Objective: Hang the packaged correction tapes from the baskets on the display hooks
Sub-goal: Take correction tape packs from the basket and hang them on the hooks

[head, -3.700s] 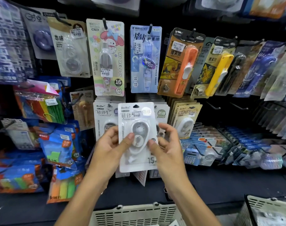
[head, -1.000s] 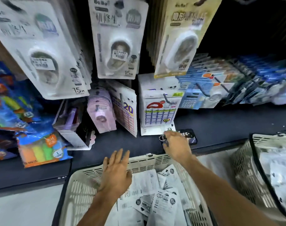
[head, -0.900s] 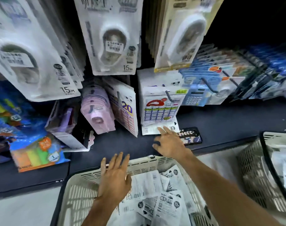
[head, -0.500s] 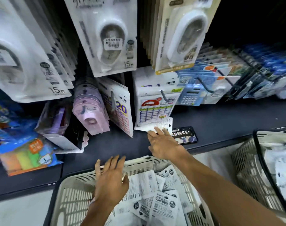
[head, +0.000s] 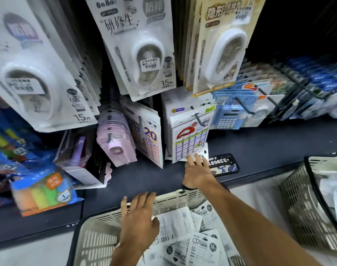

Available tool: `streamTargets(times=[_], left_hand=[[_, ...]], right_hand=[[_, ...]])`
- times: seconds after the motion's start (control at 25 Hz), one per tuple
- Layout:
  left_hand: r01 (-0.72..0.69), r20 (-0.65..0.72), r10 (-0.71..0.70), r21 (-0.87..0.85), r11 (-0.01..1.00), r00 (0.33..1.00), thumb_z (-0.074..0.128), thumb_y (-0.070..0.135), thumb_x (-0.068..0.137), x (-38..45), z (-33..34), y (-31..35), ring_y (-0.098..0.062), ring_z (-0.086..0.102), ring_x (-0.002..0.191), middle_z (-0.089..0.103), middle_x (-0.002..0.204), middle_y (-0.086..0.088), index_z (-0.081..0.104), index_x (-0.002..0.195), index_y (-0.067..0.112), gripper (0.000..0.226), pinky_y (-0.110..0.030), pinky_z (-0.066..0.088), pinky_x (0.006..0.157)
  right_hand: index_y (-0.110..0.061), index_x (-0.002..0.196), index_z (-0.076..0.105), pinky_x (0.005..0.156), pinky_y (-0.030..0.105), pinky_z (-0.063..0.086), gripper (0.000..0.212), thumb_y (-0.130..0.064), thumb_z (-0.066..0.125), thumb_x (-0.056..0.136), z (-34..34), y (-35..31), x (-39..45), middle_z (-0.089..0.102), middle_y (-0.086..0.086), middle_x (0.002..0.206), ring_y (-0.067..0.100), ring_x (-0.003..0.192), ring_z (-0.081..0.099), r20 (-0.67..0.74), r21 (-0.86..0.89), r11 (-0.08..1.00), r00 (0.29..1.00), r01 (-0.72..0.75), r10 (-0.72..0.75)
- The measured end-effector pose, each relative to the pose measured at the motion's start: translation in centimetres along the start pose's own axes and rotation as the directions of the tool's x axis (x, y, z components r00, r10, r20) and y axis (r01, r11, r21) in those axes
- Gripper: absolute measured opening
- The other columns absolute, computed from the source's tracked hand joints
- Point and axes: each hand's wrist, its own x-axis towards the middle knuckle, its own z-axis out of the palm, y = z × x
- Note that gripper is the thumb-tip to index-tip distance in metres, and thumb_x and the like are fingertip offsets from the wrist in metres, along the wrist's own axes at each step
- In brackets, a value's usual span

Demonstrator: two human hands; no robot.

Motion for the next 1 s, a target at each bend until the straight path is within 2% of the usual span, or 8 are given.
streamTargets(times=[0.4,0.52,0.64,0.76,0.84,0.92,0.96,1.0], left_hand=[[0.055,-0.025,-0.061,-0.171,0.984,0.998,0.058,0.043,0.093,0.2,-1.2,1.0,-0.008,0.032,0.147,0.042,0.154,0.016,0.035,0.154,0.034,0.065,-0.047,-0.004,0.126],[0.004,-0.255,-0.070,-0.249,0.968,0.964,0.080,0.021,0.076,-0.6,-3.6,2.4,-0.029,0.045,0.142,0.052,0.152,-0.005,0.048,0.149,0.018,0.080,-0.053,0.016,0.125],[-0.138,-0.387,0.079,-0.125,0.983,0.919,0.091,0.025,0.063,-1.2,-7.6,4.0,-0.037,0.048,0.141,0.053,0.151,-0.012,0.053,0.148,0.015,0.094,-0.052,0.012,0.121],[-0.243,-0.298,0.169,-0.231,0.942,0.939,0.080,0.039,0.083,-1.7,-12.7,4.2,-0.028,0.065,0.120,0.072,0.126,-0.001,0.066,0.130,0.027,0.050,-0.040,0.043,0.104],[-0.231,-0.343,0.094,-0.383,0.894,0.935,0.075,0.039,0.089,-2.5,-15.9,3.9,-0.021,0.070,0.098,0.077,0.104,0.003,0.067,0.114,0.029,0.028,-0.035,0.053,0.083],[-0.259,-0.395,-0.034,-0.664,0.702,0.918,0.080,0.027,0.088,-3.2,-18.8,4.1,-0.002,0.071,0.082,0.077,0.090,0.009,0.066,0.099,0.028,0.018,-0.016,0.051,0.068],[-0.300,-0.391,-0.051,-0.777,0.553,0.919,0.080,0.020,0.088,-3.9,-20.5,4.4,0.005,0.070,0.082,0.078,0.092,0.011,0.067,0.099,0.028,0.019,-0.008,0.048,0.068],[-0.334,-0.388,-0.048,-0.842,0.423,0.920,0.079,0.019,0.088,-4.3,-22.1,4.7,0.007,0.071,0.088,0.079,0.097,0.013,0.067,0.104,0.029,0.022,-0.007,0.049,0.072]], right_hand=[[-0.009,0.156,0.027,0.126,0.044,0.003,0.056,-0.025,0.039,0.104,-3.5,0.1,-7.9,0.024,0.001,0.163,0.027,0.154,0.009,-0.139,-0.125,0.951,0.944,0.282,-0.298],[-0.010,0.156,0.028,0.125,0.045,0.006,0.060,-0.016,0.043,0.098,-5.8,0.9,-12.6,0.025,0.001,0.163,0.026,0.153,0.013,-0.097,-0.174,0.916,0.920,0.361,-0.381],[-0.016,0.157,0.026,0.125,0.047,0.000,0.070,-0.009,0.049,0.090,-8.8,1.0,-17.2,0.023,-0.001,0.165,0.020,0.153,0.012,-0.079,-0.218,0.846,0.855,0.487,-0.513],[-0.021,0.157,0.024,0.125,0.053,-0.001,0.076,-0.008,0.051,0.087,-11.3,0.4,-21.8,0.021,-0.004,0.164,0.017,0.152,0.012,-0.196,-0.233,0.806,0.785,0.545,-0.588],[-0.021,0.155,0.026,0.123,0.059,0.007,0.078,-0.012,0.058,0.085,-11.6,-0.3,-23.8,0.025,-0.001,0.162,0.023,0.153,0.014,-0.497,-0.359,0.800,0.627,0.481,-0.600],[-0.025,0.155,0.028,0.121,0.051,0.022,0.085,-0.021,0.072,0.083,-11.4,-0.6,-25.2,0.027,0.000,0.163,0.024,0.152,0.023,-0.867,-0.195,0.895,0.356,0.402,-0.349],[-0.031,0.156,0.025,0.119,0.043,0.027,0.089,-0.026,0.077,0.084,-11.8,-0.8,-25.8,0.024,-0.004,0.164,0.016,0.151,0.025,-0.945,0.090,0.859,0.314,0.505,-0.086],[-0.037,0.155,0.024,0.115,0.035,0.033,0.091,-0.033,0.080,0.083,-12.4,-1.1,-26.3,0.025,-0.010,0.163,0.006,0.146,0.031,-0.886,0.423,0.644,0.441,0.638,0.145]])
